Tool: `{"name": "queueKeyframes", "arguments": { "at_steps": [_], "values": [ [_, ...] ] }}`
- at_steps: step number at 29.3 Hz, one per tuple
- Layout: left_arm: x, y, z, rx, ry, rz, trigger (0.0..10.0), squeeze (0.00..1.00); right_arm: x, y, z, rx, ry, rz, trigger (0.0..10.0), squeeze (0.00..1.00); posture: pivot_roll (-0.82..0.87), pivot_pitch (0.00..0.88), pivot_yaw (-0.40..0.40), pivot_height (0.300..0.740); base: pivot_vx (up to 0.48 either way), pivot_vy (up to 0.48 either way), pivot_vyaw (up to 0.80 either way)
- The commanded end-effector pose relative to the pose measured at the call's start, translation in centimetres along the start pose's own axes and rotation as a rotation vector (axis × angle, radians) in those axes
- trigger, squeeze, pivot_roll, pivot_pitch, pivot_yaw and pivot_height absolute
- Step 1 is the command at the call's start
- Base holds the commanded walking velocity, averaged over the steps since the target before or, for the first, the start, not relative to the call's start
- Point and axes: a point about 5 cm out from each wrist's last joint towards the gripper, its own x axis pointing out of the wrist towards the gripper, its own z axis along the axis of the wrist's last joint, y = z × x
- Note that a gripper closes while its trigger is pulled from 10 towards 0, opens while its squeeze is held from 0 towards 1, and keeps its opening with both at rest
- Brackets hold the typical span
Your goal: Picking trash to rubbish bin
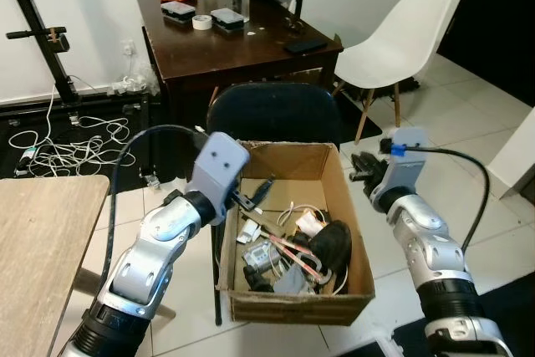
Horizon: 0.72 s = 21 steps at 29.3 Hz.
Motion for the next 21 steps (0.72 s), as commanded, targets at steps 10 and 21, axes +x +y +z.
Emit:
{"name": "queueKeyframes", "arguments": {
  "at_steps": [10,21],
  "values": [
    [-0.9,-2.4,0.3,-0.062,-0.007,-0.141,10.0,0.00,1.8,2.5,1.3,0.095,-0.120,0.233,10.0,0.00,0.21,0.212,0.014,0.740,0.000,0.000,0.00],
    [-1.8,-2.9,0.3,-0.080,0.002,-0.143,10.0,0.00,2.0,8.2,0.4,0.116,-0.134,0.569,10.0,0.00,0.21,0.230,0.006,0.740,0.000,0.000,0.00]
  ]
}}
